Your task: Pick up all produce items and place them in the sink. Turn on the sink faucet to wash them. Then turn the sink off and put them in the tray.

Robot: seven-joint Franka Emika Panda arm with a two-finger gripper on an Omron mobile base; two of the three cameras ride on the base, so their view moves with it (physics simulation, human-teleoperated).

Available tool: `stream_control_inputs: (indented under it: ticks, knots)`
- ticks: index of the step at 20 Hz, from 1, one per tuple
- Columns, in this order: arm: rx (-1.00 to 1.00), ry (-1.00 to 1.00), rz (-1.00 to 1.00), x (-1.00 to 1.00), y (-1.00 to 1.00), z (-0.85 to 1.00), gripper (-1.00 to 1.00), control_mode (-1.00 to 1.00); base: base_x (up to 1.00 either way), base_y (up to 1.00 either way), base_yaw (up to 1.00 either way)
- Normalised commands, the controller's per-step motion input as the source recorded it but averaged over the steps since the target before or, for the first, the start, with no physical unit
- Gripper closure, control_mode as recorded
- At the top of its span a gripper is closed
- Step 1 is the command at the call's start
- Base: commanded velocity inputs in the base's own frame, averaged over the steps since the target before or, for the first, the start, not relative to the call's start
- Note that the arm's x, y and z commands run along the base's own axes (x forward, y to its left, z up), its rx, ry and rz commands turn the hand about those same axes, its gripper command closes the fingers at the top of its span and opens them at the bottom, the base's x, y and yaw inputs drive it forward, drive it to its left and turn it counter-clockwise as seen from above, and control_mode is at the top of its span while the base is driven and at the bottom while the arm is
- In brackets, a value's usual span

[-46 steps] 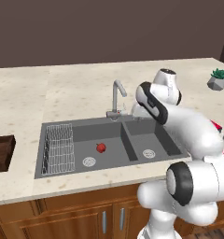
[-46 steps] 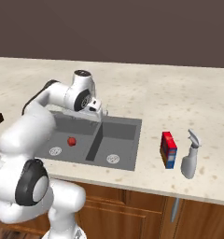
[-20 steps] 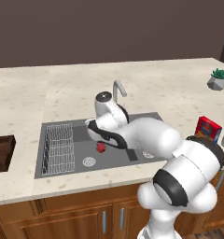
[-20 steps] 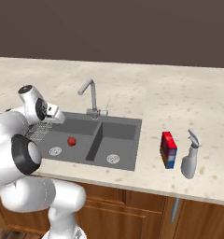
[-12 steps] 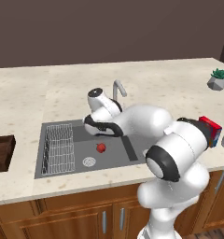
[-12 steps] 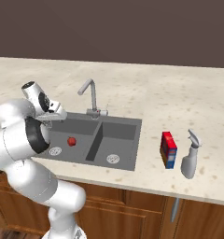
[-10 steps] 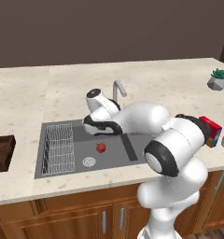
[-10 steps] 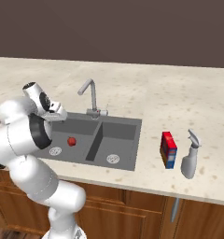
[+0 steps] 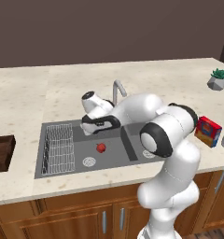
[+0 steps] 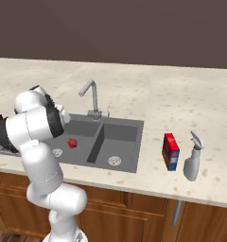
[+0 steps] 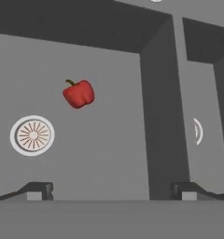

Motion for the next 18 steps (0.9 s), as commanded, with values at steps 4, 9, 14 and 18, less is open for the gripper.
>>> stream_control_inputs:
  ticks: [4, 9, 14, 18]
  knots:
    - [0.0, 0.02, 0.0, 0.19, 0.0, -0.22, -1.0, -1.0, 0.0, 0.0, 0.0]
    - [0.0, 0.02, 0.05, 0.07, 0.0, -0.36, -1.0, -1.0, 0.0, 0.0, 0.0]
    - [0.02, 0.0, 0.09, 0.04, 0.0, -0.36, -1.0, -1.0, 0.0, 0.0, 0.0]
    - [0.07, 0.0, 0.11, 0.22, 0.0, -0.27, -1.0, -1.0, 0.0, 0.0, 0.0]
